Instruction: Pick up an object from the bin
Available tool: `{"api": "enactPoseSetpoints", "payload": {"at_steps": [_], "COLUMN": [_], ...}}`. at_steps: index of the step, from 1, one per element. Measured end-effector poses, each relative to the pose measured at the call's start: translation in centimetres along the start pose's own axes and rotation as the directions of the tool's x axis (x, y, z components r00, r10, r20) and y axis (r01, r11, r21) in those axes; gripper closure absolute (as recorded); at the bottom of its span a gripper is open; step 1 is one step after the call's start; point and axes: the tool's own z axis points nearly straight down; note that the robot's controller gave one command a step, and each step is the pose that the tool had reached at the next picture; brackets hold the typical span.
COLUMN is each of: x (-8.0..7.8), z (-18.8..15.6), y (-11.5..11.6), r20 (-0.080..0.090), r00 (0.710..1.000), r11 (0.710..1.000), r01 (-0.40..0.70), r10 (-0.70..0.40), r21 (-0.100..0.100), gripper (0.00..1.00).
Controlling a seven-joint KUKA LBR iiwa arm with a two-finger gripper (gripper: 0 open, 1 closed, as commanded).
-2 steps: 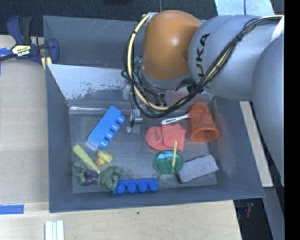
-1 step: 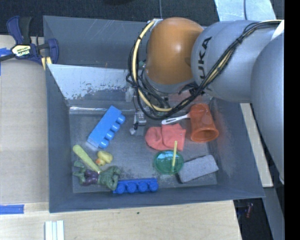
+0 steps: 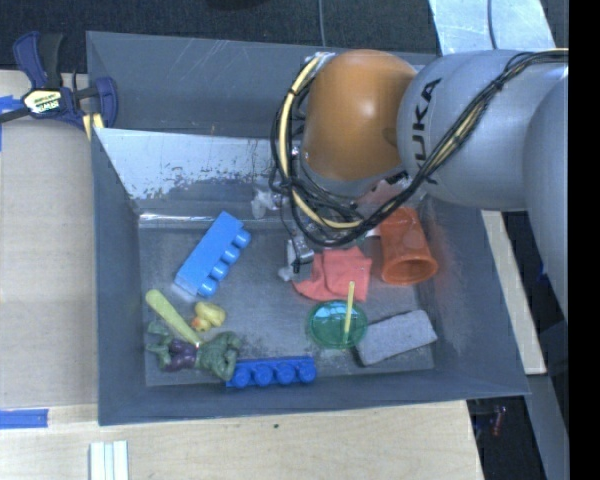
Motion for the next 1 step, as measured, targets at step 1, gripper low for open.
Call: {"api": "enactPoseSetpoints", "payload": {"at_steps": [1], "x": [3.49], "z": [4.58], "y": [-5.56], "r20": [0.005], "r00": [0.985], "r11": [0.985], "r01": [-0.17], "r10": [0.17], "r21": [0.002], "gripper": [0.0]}}
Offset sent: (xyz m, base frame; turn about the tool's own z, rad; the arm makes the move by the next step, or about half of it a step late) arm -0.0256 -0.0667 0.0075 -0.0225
